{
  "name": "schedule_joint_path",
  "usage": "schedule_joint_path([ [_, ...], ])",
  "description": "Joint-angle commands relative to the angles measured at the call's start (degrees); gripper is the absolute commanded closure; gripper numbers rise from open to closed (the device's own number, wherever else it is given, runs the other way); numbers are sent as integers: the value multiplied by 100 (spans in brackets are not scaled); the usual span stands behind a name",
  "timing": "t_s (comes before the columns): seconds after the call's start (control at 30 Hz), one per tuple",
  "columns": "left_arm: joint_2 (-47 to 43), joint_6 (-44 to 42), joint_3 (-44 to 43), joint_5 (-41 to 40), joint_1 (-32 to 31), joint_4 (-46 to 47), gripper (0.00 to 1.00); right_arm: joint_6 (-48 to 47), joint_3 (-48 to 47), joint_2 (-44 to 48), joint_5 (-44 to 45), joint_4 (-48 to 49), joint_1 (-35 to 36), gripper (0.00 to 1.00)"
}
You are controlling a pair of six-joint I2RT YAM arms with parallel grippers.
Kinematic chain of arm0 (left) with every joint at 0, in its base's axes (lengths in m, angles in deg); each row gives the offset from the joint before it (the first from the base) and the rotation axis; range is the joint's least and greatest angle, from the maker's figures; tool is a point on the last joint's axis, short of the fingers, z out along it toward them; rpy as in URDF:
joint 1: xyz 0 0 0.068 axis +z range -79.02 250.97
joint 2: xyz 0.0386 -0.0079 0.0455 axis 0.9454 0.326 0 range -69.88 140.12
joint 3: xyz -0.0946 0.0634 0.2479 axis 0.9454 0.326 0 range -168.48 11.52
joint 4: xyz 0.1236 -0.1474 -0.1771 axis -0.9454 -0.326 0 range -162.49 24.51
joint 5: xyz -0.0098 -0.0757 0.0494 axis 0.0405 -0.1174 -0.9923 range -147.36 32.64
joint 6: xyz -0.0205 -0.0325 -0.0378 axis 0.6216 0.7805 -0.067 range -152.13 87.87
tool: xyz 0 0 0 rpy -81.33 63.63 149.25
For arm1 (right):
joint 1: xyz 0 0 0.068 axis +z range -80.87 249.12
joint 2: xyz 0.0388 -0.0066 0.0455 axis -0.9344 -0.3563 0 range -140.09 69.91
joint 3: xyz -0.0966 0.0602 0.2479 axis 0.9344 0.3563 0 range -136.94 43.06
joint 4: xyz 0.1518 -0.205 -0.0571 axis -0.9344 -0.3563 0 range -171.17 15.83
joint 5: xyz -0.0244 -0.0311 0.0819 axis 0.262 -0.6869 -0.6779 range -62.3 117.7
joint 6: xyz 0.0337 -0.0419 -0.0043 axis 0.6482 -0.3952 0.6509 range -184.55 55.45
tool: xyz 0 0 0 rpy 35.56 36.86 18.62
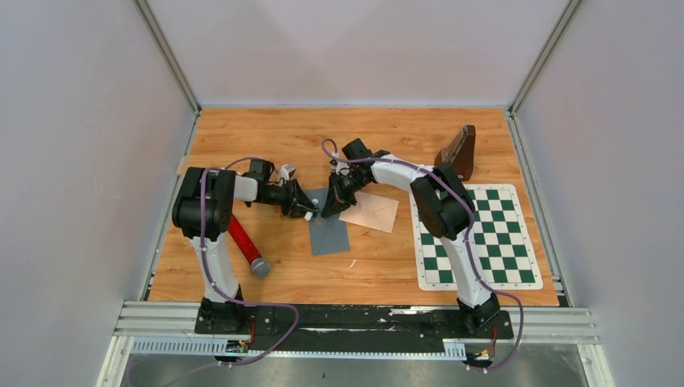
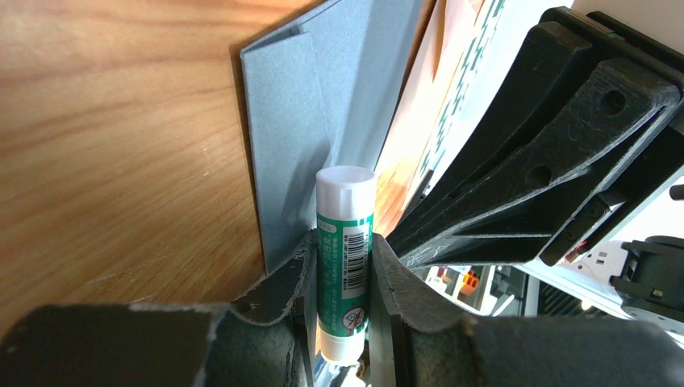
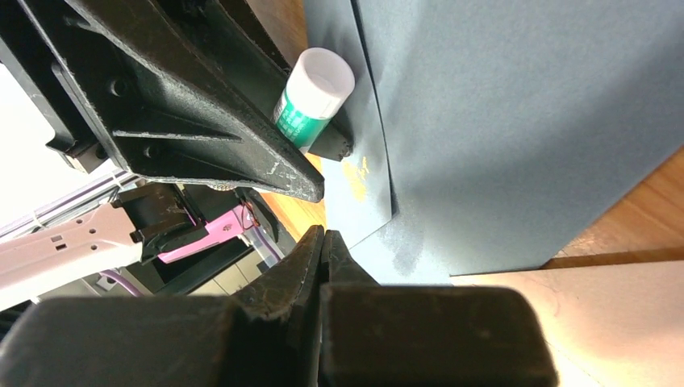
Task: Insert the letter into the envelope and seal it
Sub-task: Seal the envelope flap on the envelope.
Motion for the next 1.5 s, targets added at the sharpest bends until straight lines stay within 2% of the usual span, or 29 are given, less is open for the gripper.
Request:
schedule_joint_path([
  [0.0, 231, -240, -50, -467, -3, -197, 100, 55, -148, -20, -2, 96, -24, 100],
  [0.23, 211, -245, -69, -443, -3, -221, 100, 192, -184, -363, 153, 125, -4, 100],
  [0.63, 148, -333, -165, -415, -3, -354, 100, 220, -23, -575, 1211, -179, 40, 100],
  [0.83, 43, -371, -174, -294, -3, -286, 100, 251, 73, -749, 1222, -168, 50, 100],
  [0.93, -102, -307, -203, 94, 3, 86, 100, 273, 67, -824, 1183, -168, 50, 100],
  [1.07, -565, -750, -290, 345, 6, 43, 100, 287, 38, -877, 1133, -169, 36, 100],
  [1.23, -1102, -805, -77, 322, 6, 249, 100, 309, 60, -930, 1086, -170, -2, 100],
  [1.47, -1294, -831, 25, 237, 6, 144, 100, 344, 116, -932, 1092, -164, -4, 100],
])
